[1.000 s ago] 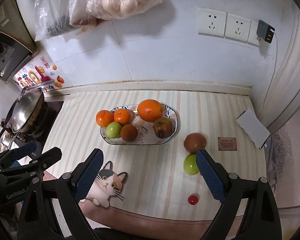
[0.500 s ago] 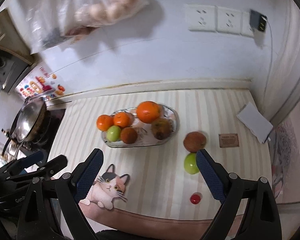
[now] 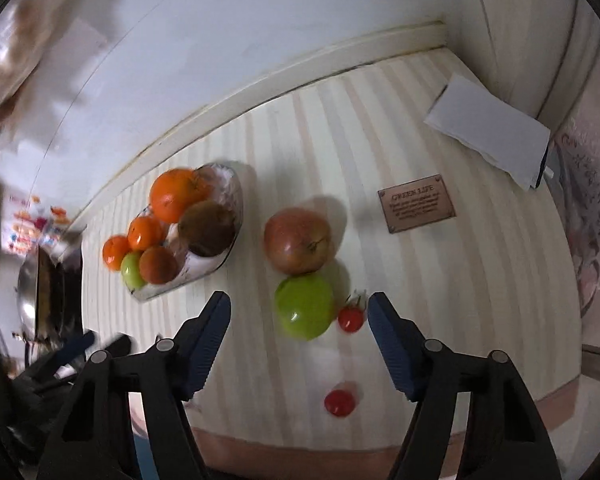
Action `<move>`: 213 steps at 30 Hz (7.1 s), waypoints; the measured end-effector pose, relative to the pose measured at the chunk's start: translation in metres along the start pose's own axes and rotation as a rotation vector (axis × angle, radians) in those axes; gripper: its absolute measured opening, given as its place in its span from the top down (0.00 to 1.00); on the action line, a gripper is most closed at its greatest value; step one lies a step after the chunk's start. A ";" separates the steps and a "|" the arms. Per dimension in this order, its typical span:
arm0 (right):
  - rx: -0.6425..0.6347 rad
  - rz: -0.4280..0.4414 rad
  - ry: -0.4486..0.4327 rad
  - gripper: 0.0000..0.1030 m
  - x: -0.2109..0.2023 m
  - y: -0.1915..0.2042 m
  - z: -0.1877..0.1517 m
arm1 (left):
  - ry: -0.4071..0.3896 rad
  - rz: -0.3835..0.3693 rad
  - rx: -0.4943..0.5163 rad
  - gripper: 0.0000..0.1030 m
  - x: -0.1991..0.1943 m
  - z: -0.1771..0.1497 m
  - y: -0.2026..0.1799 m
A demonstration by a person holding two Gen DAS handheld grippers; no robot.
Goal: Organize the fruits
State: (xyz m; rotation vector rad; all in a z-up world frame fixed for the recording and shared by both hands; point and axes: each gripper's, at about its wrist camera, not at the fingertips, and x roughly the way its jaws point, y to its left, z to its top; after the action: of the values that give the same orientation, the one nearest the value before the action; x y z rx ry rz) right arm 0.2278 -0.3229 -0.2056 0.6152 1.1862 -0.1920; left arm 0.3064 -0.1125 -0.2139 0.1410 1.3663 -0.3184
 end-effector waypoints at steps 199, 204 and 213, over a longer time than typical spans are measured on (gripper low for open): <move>-0.371 0.054 -0.132 0.03 -0.100 0.132 -0.049 | -0.320 0.128 -0.111 0.19 -0.140 -0.050 0.072; -0.286 -0.065 0.044 0.05 -0.033 0.072 -0.065 | -0.175 0.136 -0.037 0.19 -0.080 -0.047 0.050; -0.130 -0.027 0.202 0.43 0.046 0.001 -0.101 | 0.066 0.111 0.058 0.20 0.012 -0.050 0.015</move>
State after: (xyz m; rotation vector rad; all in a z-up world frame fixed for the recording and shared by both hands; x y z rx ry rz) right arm 0.1645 -0.2591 -0.2701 0.5128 1.3905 -0.0757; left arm 0.2664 -0.0856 -0.2369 0.2768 1.4093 -0.2623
